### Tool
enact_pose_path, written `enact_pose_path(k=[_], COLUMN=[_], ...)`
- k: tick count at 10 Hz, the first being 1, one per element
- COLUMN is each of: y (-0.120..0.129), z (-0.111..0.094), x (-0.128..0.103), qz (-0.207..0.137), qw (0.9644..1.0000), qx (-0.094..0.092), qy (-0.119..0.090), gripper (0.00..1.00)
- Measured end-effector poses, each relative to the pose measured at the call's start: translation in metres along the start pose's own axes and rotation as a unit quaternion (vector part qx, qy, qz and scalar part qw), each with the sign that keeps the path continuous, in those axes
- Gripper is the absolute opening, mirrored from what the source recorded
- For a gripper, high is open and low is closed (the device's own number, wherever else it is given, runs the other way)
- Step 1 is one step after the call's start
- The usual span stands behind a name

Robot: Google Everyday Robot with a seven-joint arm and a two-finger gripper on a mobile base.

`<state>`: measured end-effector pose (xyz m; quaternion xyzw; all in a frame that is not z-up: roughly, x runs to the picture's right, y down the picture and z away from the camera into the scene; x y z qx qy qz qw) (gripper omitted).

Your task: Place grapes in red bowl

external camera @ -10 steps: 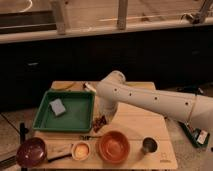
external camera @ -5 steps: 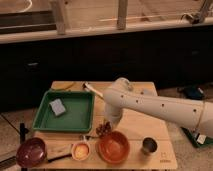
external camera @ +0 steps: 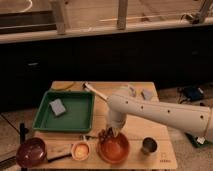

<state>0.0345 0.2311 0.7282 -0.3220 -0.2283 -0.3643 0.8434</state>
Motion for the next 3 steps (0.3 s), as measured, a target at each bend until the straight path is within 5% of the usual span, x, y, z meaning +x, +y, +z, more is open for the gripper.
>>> enact_pose_path(k=[3], y=[0.0075], z=[0.0056], x=[-0.0024], qz=[0.011], qw=[0.9999], qx=[-0.003], qy=[-0.006], gripper=[0.24])
